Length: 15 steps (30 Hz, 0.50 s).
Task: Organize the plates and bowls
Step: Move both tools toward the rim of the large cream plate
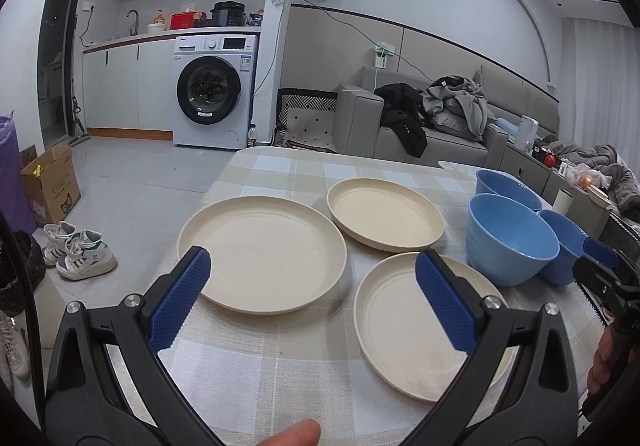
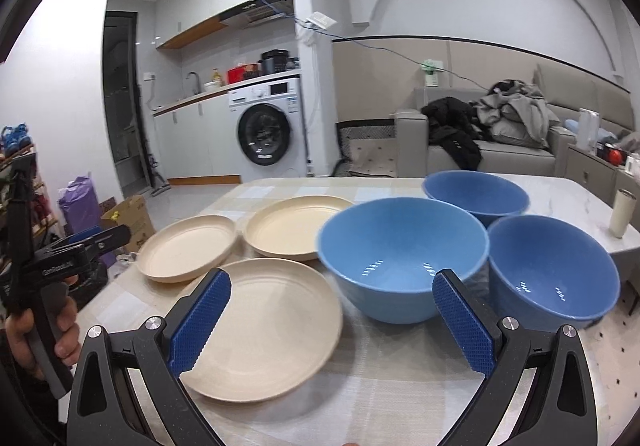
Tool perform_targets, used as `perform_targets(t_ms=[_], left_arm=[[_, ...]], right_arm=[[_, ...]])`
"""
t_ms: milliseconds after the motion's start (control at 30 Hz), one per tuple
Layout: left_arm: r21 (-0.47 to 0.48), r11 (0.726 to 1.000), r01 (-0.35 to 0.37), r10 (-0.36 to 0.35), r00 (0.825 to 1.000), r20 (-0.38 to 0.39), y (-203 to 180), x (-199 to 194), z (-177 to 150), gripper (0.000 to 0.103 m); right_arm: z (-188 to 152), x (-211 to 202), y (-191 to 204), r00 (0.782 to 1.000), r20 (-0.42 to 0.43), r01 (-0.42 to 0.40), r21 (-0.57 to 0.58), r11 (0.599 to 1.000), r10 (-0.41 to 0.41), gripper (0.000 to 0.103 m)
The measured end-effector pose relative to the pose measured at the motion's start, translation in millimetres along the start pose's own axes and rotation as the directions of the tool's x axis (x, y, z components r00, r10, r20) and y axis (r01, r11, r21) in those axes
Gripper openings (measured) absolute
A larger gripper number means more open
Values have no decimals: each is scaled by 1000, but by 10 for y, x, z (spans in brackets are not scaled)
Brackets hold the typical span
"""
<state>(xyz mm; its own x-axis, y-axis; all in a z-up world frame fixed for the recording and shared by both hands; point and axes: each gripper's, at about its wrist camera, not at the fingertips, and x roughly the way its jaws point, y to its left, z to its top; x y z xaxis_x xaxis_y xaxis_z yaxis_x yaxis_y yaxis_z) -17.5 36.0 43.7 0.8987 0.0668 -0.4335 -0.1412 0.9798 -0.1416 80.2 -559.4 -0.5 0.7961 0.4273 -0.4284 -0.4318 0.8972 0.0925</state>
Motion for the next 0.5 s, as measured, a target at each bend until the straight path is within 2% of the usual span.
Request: perform_targets(t_ms=[367,500], left_arm=[[-12,1000,-12,12,1000,-6,139,-278,312,102],[-21,1000,-20,20,1000,4,208,-355,471,102]], right_arm=[[298,-9,305,997,-32,-64,-3,998,64,103],[428,-3,378,997,-36,-64,4,998,64,103]])
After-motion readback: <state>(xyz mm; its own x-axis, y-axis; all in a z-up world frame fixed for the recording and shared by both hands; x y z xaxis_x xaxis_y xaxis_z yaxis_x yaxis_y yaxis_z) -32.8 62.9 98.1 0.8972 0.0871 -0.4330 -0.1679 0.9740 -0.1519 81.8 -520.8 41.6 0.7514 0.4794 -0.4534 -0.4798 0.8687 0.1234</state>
